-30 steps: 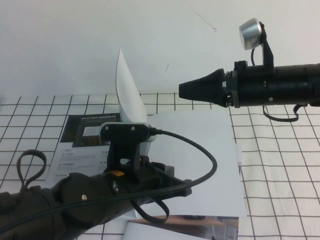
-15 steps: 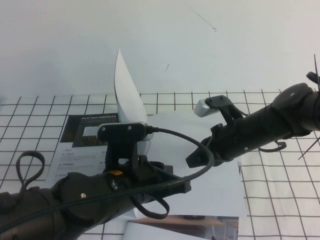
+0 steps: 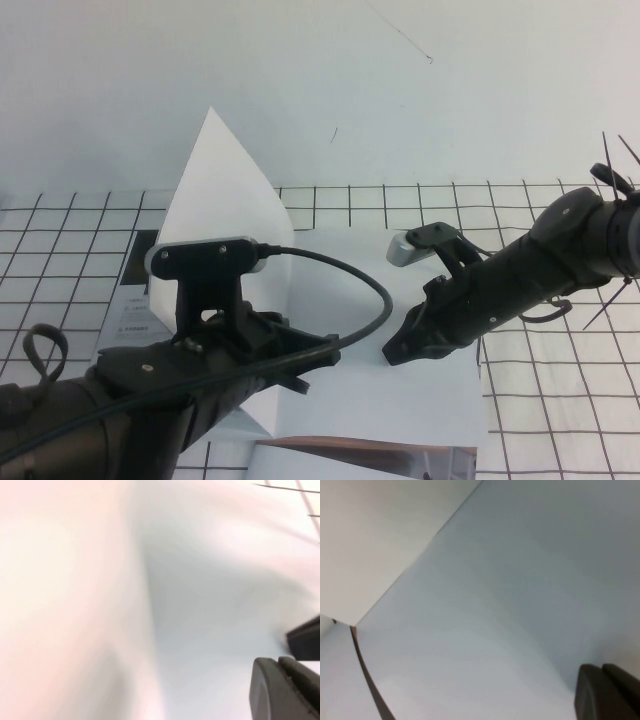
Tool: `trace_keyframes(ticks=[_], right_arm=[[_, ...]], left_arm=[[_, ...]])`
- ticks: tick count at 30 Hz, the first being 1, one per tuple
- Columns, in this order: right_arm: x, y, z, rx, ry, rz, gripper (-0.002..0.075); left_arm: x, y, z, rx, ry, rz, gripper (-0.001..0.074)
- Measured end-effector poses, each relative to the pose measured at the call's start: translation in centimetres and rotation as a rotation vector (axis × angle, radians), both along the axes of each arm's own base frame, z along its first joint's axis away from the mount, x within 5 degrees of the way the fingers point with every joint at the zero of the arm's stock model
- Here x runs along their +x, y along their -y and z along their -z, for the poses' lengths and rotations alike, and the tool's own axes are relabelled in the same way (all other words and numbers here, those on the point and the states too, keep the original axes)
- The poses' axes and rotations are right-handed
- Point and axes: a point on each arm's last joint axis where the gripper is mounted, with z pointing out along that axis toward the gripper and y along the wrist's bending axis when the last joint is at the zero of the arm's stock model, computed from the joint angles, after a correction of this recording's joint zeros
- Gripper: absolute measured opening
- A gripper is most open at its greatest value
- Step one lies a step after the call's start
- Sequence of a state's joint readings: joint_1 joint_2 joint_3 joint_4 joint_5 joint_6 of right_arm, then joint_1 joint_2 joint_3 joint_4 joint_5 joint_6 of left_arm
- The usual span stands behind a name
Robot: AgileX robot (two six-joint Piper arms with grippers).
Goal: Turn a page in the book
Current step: Open the closed book
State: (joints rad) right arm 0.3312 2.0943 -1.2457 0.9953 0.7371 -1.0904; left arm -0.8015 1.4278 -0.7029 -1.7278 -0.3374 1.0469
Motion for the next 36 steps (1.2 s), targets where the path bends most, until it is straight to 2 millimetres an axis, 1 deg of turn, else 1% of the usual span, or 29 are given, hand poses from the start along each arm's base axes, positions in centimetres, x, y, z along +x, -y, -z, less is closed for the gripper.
trace_keyframes(ticks=[6, 11, 17, 22, 26, 33, 36], right_arm=[[0.0, 0.0, 0.0, -0.002, 0.0, -0.004, 0.0001], [-0.1, 0.1, 0.1, -0.01, 0.002, -0.012, 0.0001], [-0.2, 0.2, 0.2, -0.034, 0.006, -0.039, 0.0001], [-0.3, 0.4, 0.3, -0.055, -0.003, -0.055, 0.0001], [-0.3, 0.4, 0.3, -0.057, -0.006, -0.057, 0.0001], [-0.4, 0.4, 0.3, -0.056, -0.009, -0.057, 0.0001], [-0.4, 0.4, 0.3, -0.057, -0.01, -0.059, 0.0001]], left_arm=[[0.2, -0.5, 0.0, 0.037, 0.01, -0.041, -0.0003], [0.5, -1.3, 0.0, 0.099, 0.04, -0.108, -0.0003], [1.2, -2.0, 0.1, 0.092, 0.027, -0.093, -0.0003], [1.9, -3.0, 0.2, 0.084, 0.018, -0.116, -0.0003], [2.2, -3.5, 0.2, 0.119, 0.029, -0.113, -0.0003], [2.3, -3.7, 0.2, 0.182, 0.049, -0.088, -0.0003], [2.4, -4.1, 0.1, 0.239, 0.066, -0.095, -0.0003]])
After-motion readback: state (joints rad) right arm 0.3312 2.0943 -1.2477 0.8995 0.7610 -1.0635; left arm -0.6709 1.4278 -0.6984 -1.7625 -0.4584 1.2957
